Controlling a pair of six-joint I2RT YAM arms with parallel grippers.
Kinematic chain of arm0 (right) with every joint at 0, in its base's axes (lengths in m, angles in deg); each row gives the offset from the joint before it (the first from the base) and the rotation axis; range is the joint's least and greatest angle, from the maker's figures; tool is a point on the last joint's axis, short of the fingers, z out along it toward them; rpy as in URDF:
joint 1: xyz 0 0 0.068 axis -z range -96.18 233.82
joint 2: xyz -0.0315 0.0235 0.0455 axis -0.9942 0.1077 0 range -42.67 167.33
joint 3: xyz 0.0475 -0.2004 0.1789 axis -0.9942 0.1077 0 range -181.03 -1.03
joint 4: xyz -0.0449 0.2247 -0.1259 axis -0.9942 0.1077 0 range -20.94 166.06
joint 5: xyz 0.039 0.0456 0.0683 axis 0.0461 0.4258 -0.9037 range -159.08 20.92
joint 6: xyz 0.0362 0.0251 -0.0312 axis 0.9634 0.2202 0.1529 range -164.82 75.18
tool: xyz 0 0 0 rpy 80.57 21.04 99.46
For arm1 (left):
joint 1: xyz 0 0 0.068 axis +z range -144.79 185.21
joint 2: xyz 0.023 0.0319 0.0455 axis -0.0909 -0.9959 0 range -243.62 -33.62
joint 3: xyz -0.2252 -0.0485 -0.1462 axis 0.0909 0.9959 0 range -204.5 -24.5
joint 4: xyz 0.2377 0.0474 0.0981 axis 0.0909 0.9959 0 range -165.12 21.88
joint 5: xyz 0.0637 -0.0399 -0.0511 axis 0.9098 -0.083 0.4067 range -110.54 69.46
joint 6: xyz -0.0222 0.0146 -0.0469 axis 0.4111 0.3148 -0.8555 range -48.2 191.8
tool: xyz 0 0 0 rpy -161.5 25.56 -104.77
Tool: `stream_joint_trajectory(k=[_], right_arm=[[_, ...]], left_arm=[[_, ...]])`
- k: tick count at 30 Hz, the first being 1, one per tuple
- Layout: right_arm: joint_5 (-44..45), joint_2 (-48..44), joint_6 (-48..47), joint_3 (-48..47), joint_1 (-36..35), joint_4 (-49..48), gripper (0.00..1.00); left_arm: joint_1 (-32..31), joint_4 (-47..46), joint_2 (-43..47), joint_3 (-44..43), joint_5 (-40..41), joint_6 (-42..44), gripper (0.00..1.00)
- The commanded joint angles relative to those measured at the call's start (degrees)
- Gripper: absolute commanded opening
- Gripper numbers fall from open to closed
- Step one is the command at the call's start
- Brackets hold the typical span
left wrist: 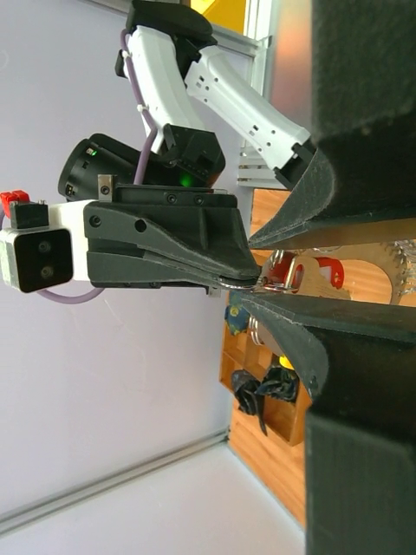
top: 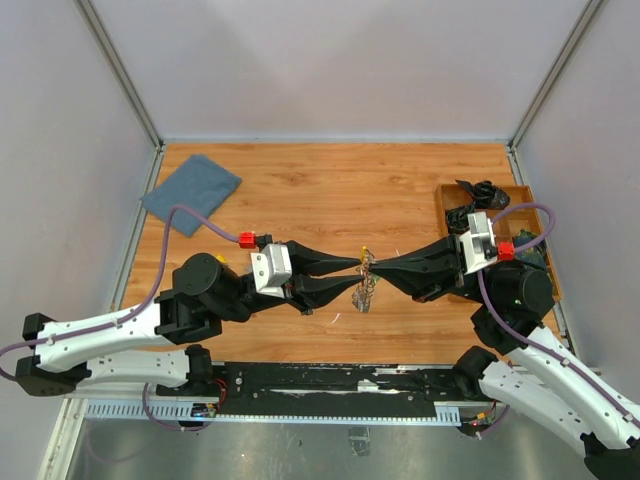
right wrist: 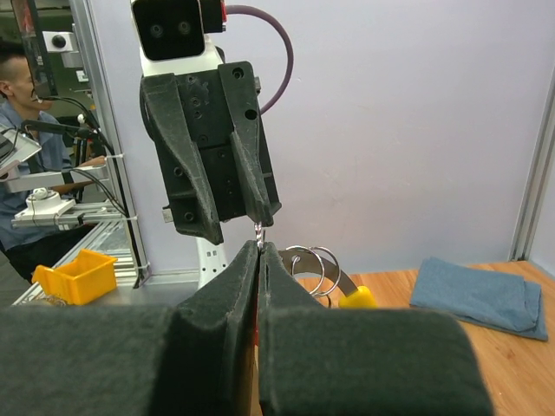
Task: Put the keys on the keyring
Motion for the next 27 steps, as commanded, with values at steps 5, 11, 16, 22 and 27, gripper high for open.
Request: stream_joint_trajectory(k=[5,11,16,22,27], right_arm=[[-1.63,-0.76,-0.69,-1.45,-0.94,-3.5,0.0],[-2.45,-1.0,-0.66,-1.75,-0.94,-3.53,0.01],[-3.36,-1.23,-0.51,-2.12,-0.96,-3.75,0.01],[-3.65,-1.56,-0.22,-2.38,-0.91,-4.07,0.01],[-3.82,-1.62,-0.14,-2.67,-0.94,-3.94,0.01]], left_arm=[[-0.59,-3.3,-1.11,-0.37,-0.83,-0.65,0.33],[-0.55,-3.31,-1.6,-0.06,-0.3,-1.04,0.33],[-0.55,-3.44,-1.6,0.2,0.11,-1.24,0.33],[-0.55,-3.51,-1.88,0.27,-0.05,-1.28,0.22],[-0.55,-3.48,-2.04,0.25,-0.17,-1.32,0.17]])
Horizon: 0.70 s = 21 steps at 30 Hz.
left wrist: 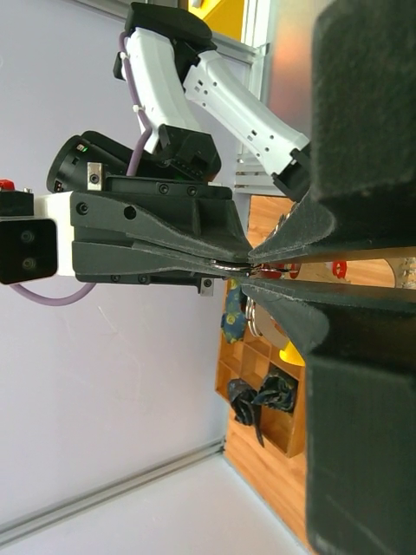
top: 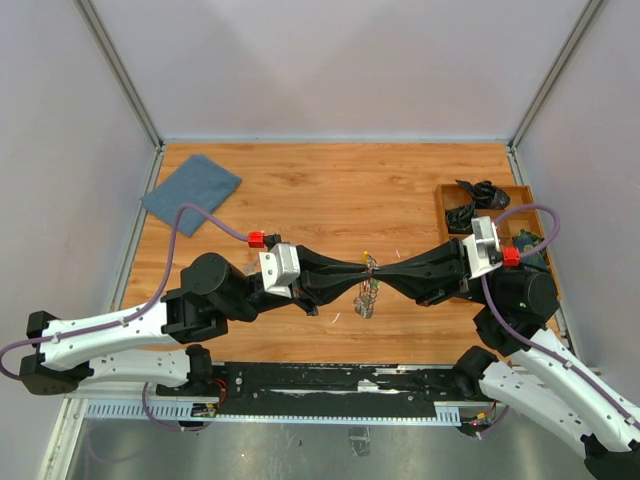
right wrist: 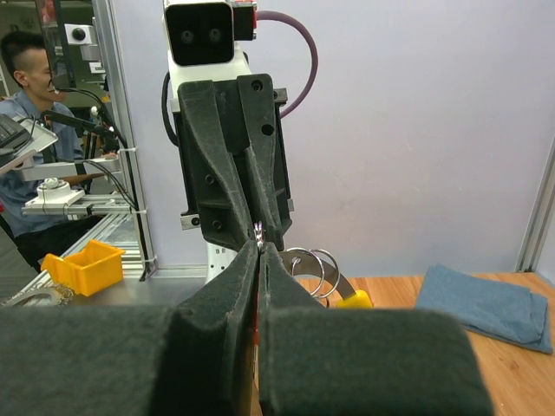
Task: Put the keys on the keyring
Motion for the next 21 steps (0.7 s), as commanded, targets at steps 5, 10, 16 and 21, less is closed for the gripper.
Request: stream_joint_trajectory(k=[5,10,16,21], right_arm=[[-1.64,-0.73,0.19,-2.7,-0.9,-3.7,0.01],[-1.81,-0.54,0.06,-2.77,-0.91,-3.31,0.01],[-1.99,-0.42,0.07,-2.75,-0.93,-3.19,0.0],[-2.17,-0.53,-0.13,-2.87,-0.98,-2.63,0.01]], left_arm=[[-0.53,-2.22,-0.46,0.1,0.27,-0.28,0.15],[-0.53,-2.33,-0.63,-0.15,0.2,-0.2,0.2],[-0.53,-2.33,-1.08,-0.46,0.05,-0.14,0.16],[-0.53,-2.12,-1.41,-0.87,0.08,-0.07,0.01]])
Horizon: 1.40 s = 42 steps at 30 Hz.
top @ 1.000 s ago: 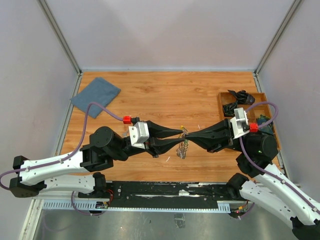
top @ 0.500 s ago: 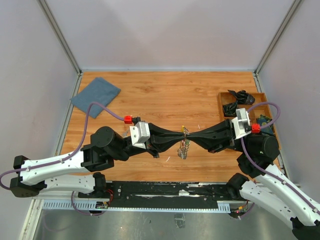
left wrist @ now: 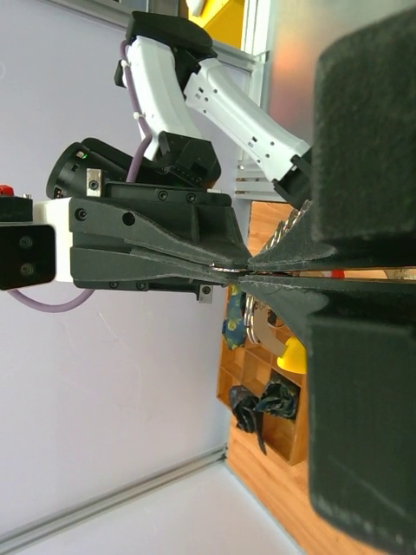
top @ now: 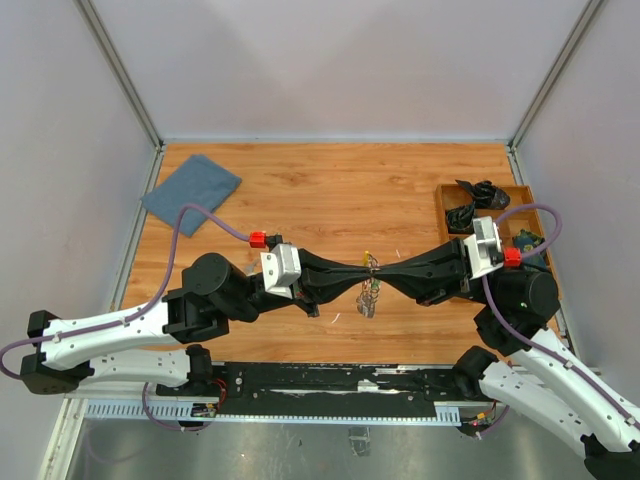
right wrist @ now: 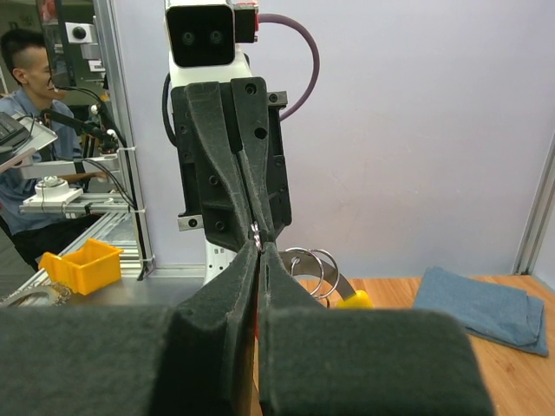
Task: Put the keys on the keyring
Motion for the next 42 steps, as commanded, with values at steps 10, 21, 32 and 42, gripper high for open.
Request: stream_joint_trajectory(k=[10,21,32,42], right_arm=[[-2.0,-4.87,-17.5,-11.64,-0.93,28.55,0.27],[0.88,1.93,-41.9,-33.75,-0.98,74.69,0.39],[4.38,2.35,-43.74,-28.79,-0.93,73.15,0.41],[3.68,-0.42,-39.8,-20.52,-0.94,64.6,0.39]], left_arm=[[-0.46,7.85,-0.79,-4.31,2.59,2.27,0.01],[-0.46,34.8,-5.1,-16.4,5.76,3.73,0.01],[4.21,61.63,-18.08,-28.58,12.29,-3.53,0.0],[12.4,58.83,-16.79,-25.16,-1.16,-2.36,0.01]])
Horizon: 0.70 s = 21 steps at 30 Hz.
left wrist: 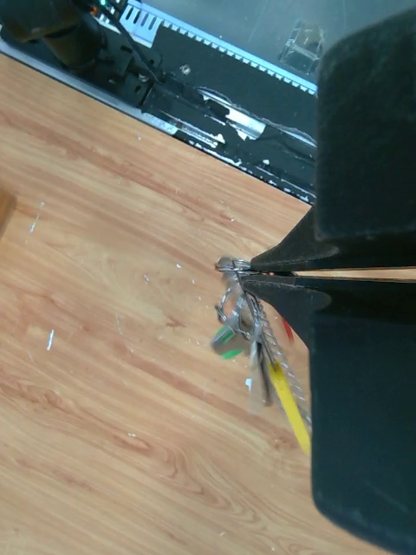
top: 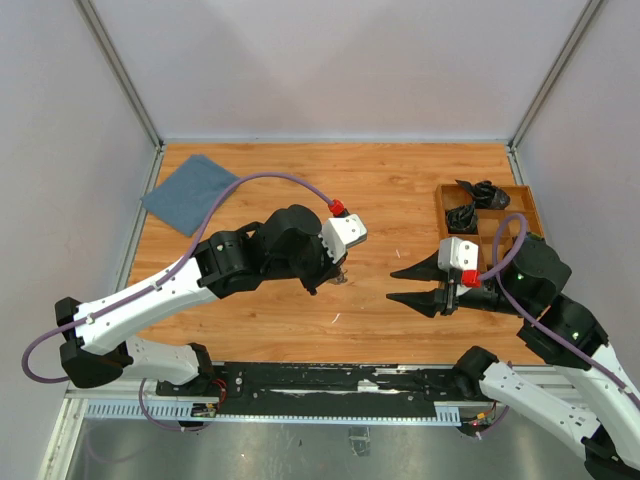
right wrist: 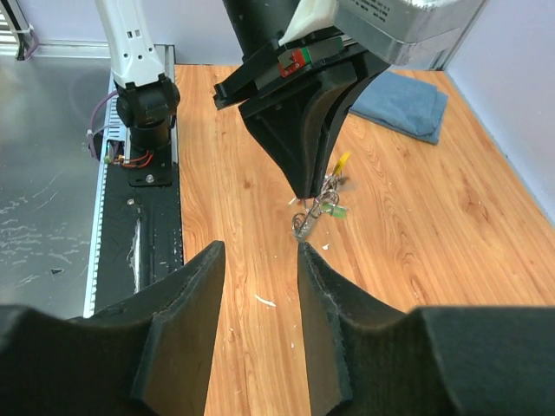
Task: Put the keys on the keyring
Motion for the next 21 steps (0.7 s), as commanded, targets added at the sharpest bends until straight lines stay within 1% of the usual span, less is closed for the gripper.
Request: stream_joint_trajectory(k=[1,5,8,15,21], right_arm=[[-1.84,0.52,1.44,3.48,-0.92,-6.7,0.38],[-4.23,0.44,0.73,8.64,-0.99,-14.78,0.34],[-4.37,0.86,0.48,11.92,-0.99,-20.25,0.32],[-5.05,6.48,0.16,12.48,-2.43,-21.44,0.32],[-2.85,8.8,-0.45,13.94,-5.13,-23.19,0.32]], left_arm=[[-0.41,-1.0,1.52,-0.77,-5.43,1.33,0.0],[-0.46,-0.86,2.11,-1.32,-7.12,3.01,0.01],[-0.56,0.31,2.14,-1.91,-8.69,4.92,0.0],[-1.89,3.55,0.49,-4.11,-8.52,7.28,0.01],[-3.17,4.11,-0.62,-5.18,-8.47,8.05,0.0]])
